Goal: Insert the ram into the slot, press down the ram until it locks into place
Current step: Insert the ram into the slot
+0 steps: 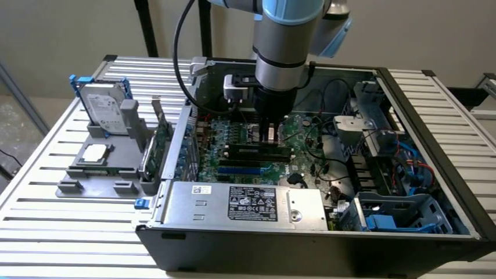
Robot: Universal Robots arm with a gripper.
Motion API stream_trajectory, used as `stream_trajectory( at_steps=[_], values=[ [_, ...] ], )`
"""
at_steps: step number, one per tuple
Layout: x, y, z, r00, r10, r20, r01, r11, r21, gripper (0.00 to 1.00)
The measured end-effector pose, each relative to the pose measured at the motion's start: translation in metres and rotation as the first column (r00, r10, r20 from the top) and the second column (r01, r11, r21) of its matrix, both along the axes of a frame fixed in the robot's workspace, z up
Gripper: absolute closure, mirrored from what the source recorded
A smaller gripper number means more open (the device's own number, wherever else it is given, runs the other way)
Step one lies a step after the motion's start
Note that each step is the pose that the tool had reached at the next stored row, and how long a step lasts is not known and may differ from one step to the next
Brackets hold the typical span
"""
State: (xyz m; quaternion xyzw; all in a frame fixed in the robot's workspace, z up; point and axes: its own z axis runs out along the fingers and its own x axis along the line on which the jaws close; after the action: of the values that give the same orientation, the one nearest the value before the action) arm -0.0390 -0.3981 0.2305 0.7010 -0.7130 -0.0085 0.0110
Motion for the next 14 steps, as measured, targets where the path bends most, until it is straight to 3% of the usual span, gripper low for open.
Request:
stream_trajectory(
  at_steps=[14],
  values=[
    [0.0000, 0.0000, -0.0028, 1.0000, -0.003, 0.0029, 0.003, 1.0000, 0.0001, 0.87]
  ],
)
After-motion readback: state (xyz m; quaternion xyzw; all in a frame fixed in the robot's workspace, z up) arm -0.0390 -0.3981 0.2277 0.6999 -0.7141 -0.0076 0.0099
